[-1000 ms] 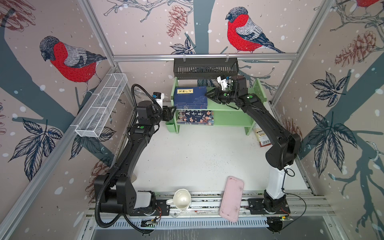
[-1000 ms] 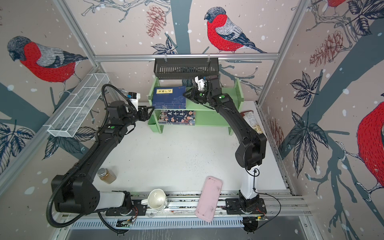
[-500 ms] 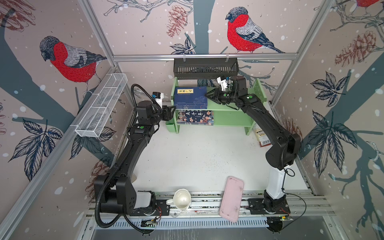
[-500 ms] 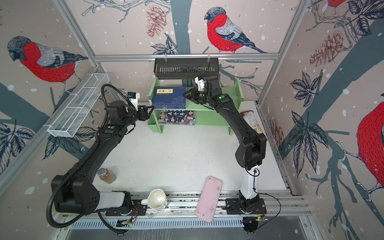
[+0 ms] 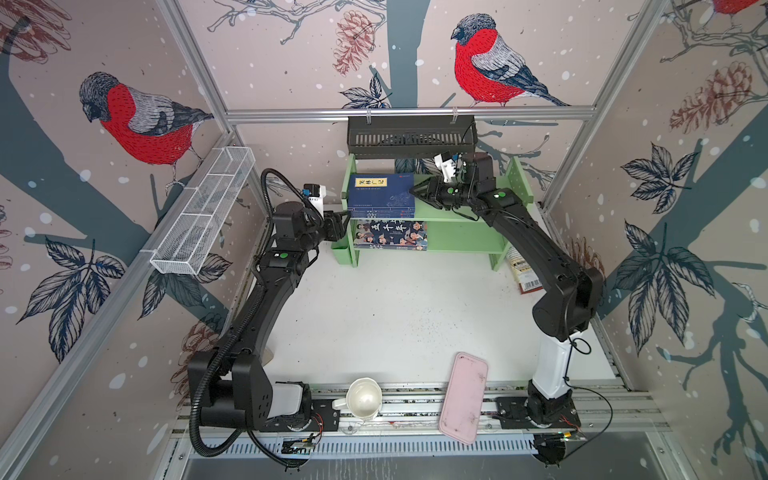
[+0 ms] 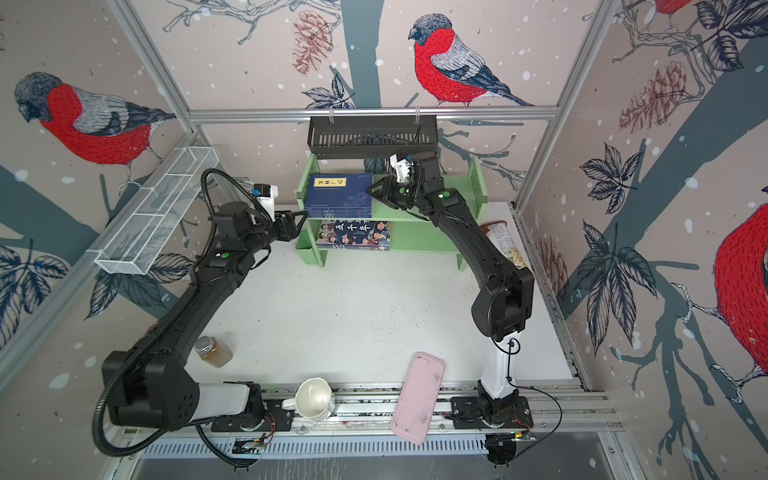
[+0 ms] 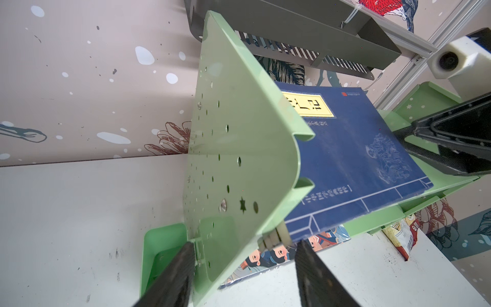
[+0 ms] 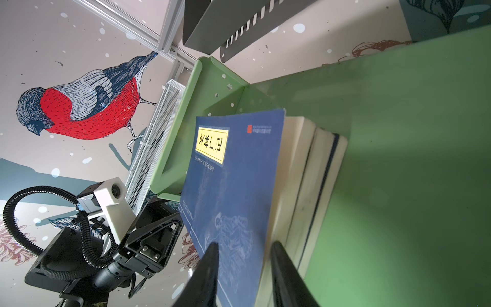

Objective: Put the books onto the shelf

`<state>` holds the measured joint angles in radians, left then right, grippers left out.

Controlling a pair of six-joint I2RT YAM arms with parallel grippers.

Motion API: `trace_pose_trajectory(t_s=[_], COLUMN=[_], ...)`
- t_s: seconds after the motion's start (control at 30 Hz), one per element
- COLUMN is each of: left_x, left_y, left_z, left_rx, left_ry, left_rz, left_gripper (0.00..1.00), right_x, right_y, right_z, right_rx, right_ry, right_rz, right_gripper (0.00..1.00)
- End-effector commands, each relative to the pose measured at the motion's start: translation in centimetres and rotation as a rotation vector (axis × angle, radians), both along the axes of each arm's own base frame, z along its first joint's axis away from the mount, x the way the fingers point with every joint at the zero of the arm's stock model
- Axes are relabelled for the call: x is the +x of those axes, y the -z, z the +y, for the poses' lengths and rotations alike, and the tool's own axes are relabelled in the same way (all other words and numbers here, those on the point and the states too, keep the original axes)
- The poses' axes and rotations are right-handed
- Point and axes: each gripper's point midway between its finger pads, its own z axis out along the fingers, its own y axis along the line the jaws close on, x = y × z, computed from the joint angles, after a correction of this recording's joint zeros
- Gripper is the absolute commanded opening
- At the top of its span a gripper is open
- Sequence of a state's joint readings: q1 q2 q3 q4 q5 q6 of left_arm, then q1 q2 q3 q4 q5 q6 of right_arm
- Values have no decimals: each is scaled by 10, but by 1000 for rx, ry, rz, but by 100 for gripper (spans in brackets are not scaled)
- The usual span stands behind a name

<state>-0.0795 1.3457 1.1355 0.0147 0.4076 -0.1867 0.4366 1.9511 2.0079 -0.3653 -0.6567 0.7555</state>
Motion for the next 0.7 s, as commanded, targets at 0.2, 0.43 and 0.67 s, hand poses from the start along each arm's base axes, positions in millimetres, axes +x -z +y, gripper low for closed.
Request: trace_pose_trajectory(t_s=[0.2, 0.43, 0.67], left_x=[7, 5, -2], left_y=[-10, -12, -11], left_z=[4, 3, 2], left_rx=[-4, -12, -5], left_ry=[-27, -19, -13], left_rz=[-47, -49, -41], left_gripper=[61, 61, 61], right_x=[-3, -2, -2], right_y=[-9, -9, -9], right_z=[2, 2, 6], right_rx=[13, 17, 25], right_ry=[-13, -11, -19], right_rz=[-33, -34, -31], right_gripper=[36, 36, 35])
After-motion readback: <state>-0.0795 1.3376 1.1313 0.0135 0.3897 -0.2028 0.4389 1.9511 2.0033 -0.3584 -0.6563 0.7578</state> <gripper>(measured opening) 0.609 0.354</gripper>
